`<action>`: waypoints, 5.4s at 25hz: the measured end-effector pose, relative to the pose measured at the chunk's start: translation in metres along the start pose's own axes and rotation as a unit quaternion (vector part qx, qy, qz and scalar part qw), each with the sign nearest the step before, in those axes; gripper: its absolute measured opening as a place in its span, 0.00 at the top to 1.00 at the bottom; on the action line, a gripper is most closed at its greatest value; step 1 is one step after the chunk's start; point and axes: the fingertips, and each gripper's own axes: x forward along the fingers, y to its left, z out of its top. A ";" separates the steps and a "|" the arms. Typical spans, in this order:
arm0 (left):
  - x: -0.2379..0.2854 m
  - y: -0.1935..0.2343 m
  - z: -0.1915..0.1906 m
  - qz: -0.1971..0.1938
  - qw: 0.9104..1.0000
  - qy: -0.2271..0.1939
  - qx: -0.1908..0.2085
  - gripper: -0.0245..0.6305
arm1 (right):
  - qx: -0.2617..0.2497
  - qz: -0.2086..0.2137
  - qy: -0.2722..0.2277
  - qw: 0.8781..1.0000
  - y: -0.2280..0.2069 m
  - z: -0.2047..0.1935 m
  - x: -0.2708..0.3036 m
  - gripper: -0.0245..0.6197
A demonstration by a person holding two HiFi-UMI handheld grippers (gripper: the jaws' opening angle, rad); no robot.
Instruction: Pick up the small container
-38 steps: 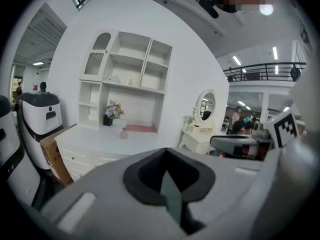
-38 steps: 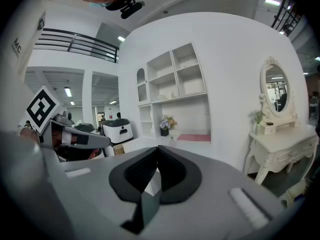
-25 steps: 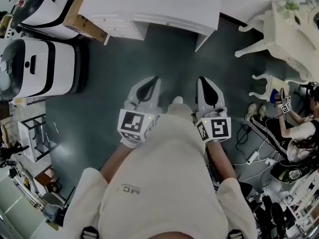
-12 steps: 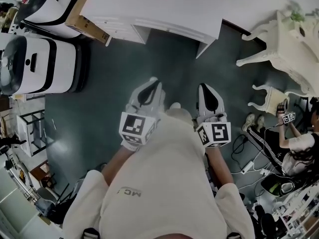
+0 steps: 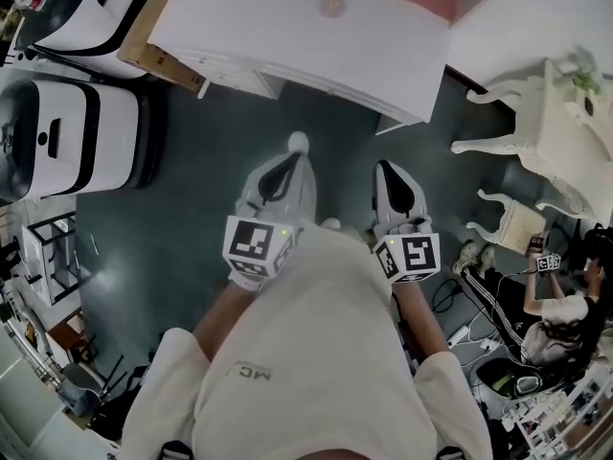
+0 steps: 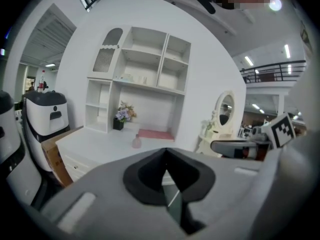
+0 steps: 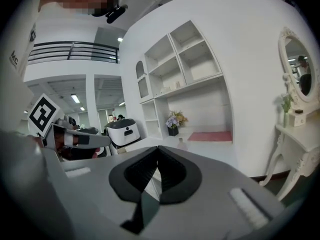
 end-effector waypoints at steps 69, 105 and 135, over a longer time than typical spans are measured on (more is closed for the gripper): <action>0.497 0.243 -0.010 -0.057 0.994 0.046 0.083 0.66 | -0.040 0.001 0.003 0.999 -0.208 -0.004 0.450 0.96; 0.539 0.245 -0.021 -0.058 0.994 0.015 0.088 0.75 | -0.014 -0.032 0.004 0.999 -0.233 -0.018 0.436 0.96; 0.437 0.228 0.099 -0.047 0.994 0.006 0.096 0.75 | -0.022 -0.045 -0.022 0.999 -0.220 0.090 0.396 0.96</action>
